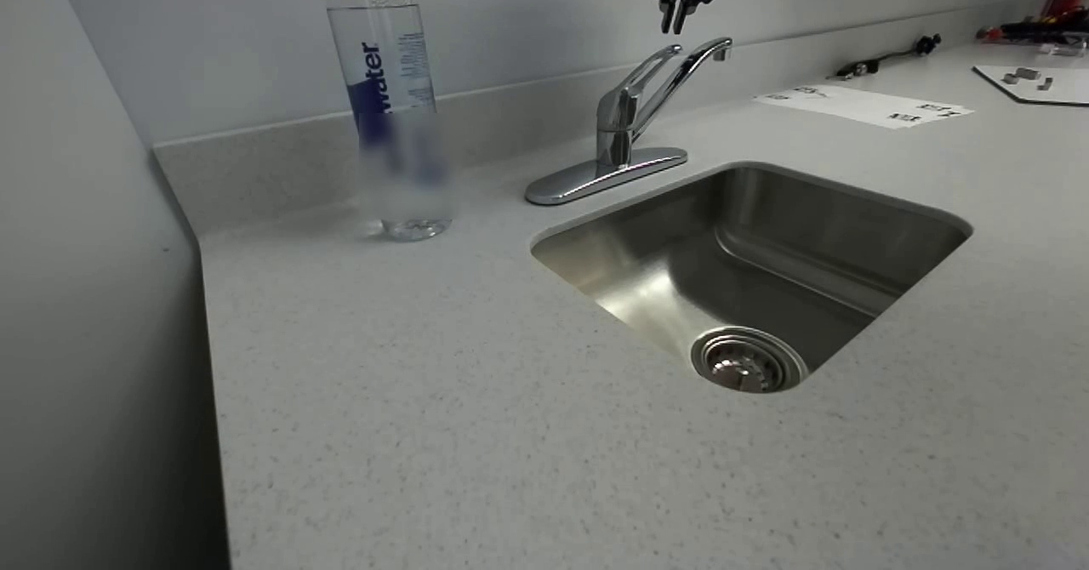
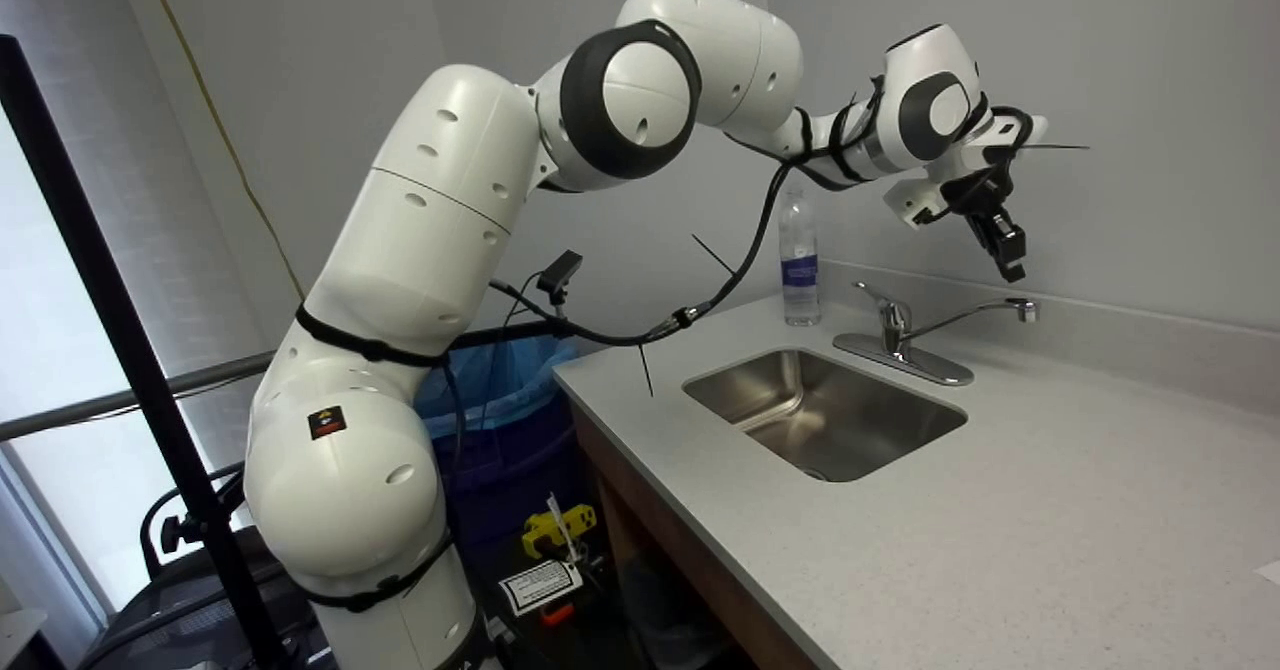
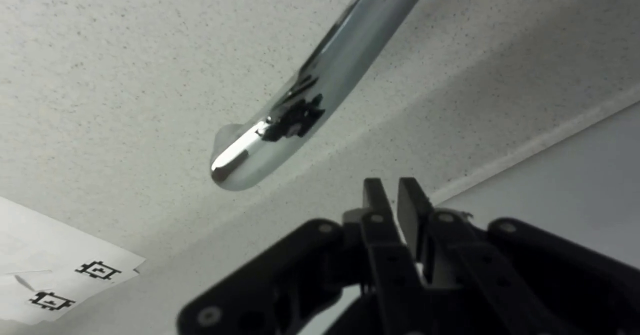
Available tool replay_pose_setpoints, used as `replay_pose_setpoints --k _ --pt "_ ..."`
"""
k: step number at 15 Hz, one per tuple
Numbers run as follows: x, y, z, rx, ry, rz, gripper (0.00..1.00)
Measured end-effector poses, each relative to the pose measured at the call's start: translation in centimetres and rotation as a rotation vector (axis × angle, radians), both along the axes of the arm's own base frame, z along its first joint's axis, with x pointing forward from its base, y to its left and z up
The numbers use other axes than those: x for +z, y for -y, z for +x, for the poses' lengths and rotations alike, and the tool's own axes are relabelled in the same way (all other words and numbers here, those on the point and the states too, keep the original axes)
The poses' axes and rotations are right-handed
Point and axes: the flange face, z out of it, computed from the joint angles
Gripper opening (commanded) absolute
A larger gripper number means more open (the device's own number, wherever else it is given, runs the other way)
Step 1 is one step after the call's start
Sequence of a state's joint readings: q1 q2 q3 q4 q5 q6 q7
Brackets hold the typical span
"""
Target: Slide the spout to the center
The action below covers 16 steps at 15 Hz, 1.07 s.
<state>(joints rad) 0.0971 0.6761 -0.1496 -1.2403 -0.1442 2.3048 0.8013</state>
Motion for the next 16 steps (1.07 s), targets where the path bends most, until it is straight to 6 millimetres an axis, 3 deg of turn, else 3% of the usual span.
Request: replay_pose_setpoints --k 5,10,16 --pt "-2.9 0.3 0.0 -0.028 -0.140 -0.012 0.00" --pt "-2.9 0.4 0.3 -0.023 -0.204 -0.017 0.00" --pt "-3.0 0.7 -1.0 0.057 -0.371 -0.044 0.00"
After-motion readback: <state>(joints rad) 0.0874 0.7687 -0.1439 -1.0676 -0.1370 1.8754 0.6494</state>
